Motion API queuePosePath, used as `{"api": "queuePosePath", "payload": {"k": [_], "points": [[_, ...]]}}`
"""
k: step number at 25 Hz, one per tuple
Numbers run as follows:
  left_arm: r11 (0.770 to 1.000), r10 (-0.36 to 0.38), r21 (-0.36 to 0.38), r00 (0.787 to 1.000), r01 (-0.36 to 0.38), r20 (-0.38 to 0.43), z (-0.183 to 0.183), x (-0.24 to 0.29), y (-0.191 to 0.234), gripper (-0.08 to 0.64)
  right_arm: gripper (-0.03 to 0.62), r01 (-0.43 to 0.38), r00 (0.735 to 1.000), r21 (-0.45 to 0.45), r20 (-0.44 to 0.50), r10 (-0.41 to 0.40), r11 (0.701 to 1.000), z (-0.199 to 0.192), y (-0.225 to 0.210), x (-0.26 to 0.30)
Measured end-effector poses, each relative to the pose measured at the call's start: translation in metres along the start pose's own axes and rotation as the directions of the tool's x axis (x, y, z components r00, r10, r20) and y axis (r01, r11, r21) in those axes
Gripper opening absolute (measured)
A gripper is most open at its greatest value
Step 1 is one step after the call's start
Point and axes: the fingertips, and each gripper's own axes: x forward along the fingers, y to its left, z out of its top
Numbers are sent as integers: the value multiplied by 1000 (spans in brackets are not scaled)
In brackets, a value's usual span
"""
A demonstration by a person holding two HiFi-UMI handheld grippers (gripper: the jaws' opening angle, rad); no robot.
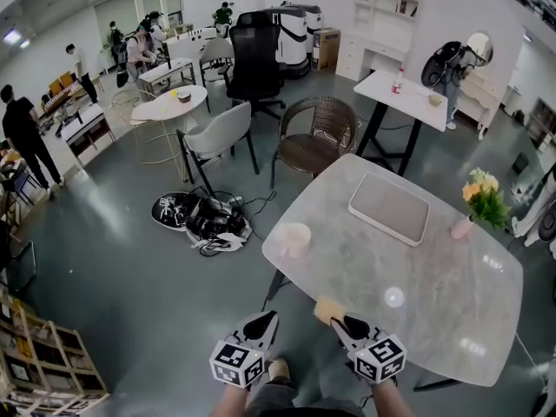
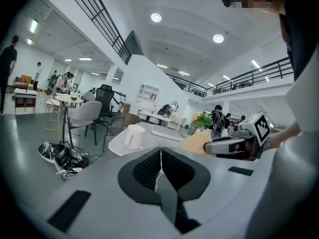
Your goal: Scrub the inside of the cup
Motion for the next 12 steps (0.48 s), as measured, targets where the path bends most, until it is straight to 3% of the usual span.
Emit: {"api": "queuePosePath", "payload": {"k": [4,12], "points": [[1000,-10,-18,1000,10,-5,4,14,25,15,60,-8,1000,20,12,8,1000,13,1,23],[997,-61,-46,997,59,-55,-7,37,31,15,60,-4,1000,73,17,2,997,29,-23,43]]}}
